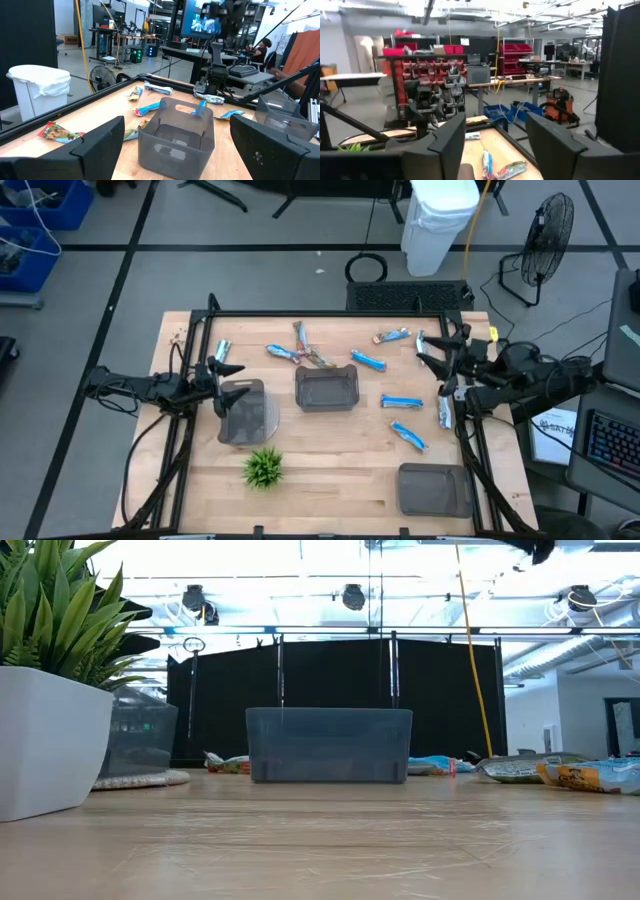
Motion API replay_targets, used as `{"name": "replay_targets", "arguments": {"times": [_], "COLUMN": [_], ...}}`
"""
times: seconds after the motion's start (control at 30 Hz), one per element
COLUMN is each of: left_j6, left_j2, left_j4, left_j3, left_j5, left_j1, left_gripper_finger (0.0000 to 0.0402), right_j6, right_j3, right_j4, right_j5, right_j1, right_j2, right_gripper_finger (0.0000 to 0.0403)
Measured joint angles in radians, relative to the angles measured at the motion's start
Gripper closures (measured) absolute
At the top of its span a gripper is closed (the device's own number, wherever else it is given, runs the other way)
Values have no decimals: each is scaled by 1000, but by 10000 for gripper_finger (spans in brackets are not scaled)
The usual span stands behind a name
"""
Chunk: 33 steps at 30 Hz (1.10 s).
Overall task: Pick and place Granola Bars by type
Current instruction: Put the orange granola bar into the bottom black bin
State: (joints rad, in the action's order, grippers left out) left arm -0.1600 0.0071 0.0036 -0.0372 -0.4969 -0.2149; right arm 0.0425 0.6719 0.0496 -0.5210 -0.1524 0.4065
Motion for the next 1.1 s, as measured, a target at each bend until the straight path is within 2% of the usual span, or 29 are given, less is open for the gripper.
{"name": "replay_targets", "arguments": {"times": [0.23,0.4,0.6,0.73,0.87,1.1], "left_j6": [0,0,0,0,0,0], "left_j2": [0,0,0,0,0,0], "left_j4": [0,0,0,0,0,0], "left_j3": [0,0,0,0,0,0], "left_j5": [0,0,0,0,0,0], "left_j1": [0,0,0,0,0,0], "left_gripper_finger": [41,41,41,41,41,41], "right_j6": [0,-4,-78,-76,-85,-176], "right_j3": [196,320,527,615,654,658], "right_j4": [98,146,393,492,509,562], "right_j5": [-55,-58,-120,-226,-291,-255], "right_j1": [0,0,0,0,0,0], "right_j2": [189,307,464,557,623,713], "right_gripper_finger": [106,70,60,63,63,64]}}
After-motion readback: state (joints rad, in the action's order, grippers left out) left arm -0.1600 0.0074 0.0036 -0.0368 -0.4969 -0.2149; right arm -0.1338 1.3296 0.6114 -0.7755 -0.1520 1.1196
